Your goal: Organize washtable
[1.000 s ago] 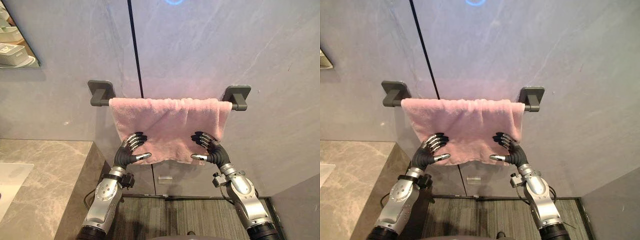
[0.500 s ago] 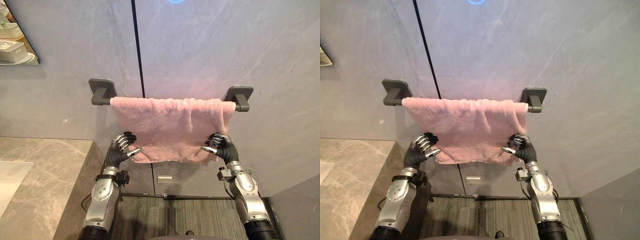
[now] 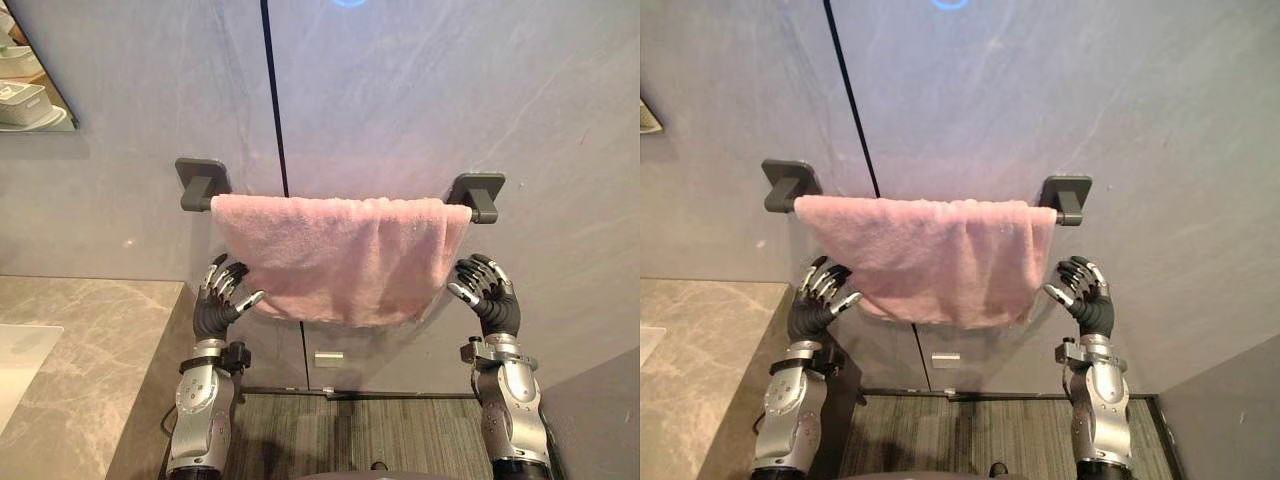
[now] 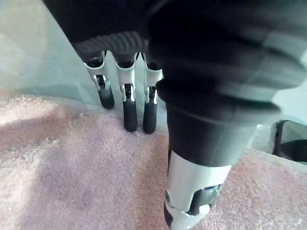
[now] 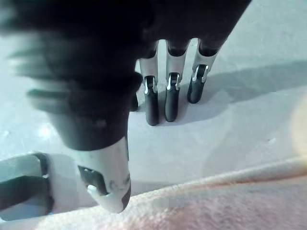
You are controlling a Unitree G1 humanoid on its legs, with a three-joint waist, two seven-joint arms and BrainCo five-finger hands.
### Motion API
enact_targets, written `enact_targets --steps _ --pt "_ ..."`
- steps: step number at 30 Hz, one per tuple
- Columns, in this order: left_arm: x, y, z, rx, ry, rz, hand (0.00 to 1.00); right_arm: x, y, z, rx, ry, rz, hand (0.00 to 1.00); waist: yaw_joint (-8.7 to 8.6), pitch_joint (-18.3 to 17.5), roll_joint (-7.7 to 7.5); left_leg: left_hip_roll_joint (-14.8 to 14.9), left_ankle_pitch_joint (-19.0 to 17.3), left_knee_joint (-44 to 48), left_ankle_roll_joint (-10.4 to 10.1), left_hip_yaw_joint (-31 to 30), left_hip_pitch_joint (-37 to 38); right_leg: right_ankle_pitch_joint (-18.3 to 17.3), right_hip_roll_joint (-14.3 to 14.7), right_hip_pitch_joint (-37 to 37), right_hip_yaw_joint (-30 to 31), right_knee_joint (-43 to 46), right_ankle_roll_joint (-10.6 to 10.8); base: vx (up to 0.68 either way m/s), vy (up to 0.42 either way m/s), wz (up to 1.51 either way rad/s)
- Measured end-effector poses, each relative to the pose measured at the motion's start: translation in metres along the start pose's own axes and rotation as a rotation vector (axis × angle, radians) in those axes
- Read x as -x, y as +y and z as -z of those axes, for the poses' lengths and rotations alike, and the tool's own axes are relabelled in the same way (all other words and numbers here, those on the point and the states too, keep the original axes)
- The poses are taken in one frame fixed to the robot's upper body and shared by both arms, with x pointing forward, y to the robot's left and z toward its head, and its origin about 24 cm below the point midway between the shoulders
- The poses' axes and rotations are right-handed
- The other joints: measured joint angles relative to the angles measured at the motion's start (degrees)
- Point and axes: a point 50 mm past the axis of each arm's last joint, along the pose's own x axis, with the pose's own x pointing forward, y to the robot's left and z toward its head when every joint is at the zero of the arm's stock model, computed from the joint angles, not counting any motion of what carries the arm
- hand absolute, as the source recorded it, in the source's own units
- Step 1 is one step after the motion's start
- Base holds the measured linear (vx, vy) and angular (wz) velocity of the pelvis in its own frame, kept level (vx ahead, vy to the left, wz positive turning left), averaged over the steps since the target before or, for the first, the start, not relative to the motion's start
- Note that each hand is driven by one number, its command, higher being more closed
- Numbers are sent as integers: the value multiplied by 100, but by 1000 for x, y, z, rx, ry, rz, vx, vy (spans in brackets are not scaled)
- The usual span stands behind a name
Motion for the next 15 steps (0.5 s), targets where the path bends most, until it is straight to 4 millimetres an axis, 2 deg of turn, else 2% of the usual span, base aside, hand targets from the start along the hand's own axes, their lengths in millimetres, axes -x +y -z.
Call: enact_targets --steps 8,15 --pt "16 4 10 27 44 -49 0 21 -12 -2 49 -1 58 0 2 6 23 0 -1 -1 0 2 5 0 -2 6 -1 -3 0 0 0 0" --pt "48 11 29 46 147 -118 0 57 -32 15 152 117 149 0 6 37 105 16 -4 -22 0 13 -11 -31 -4 11 -1 25 2 0 0 0"
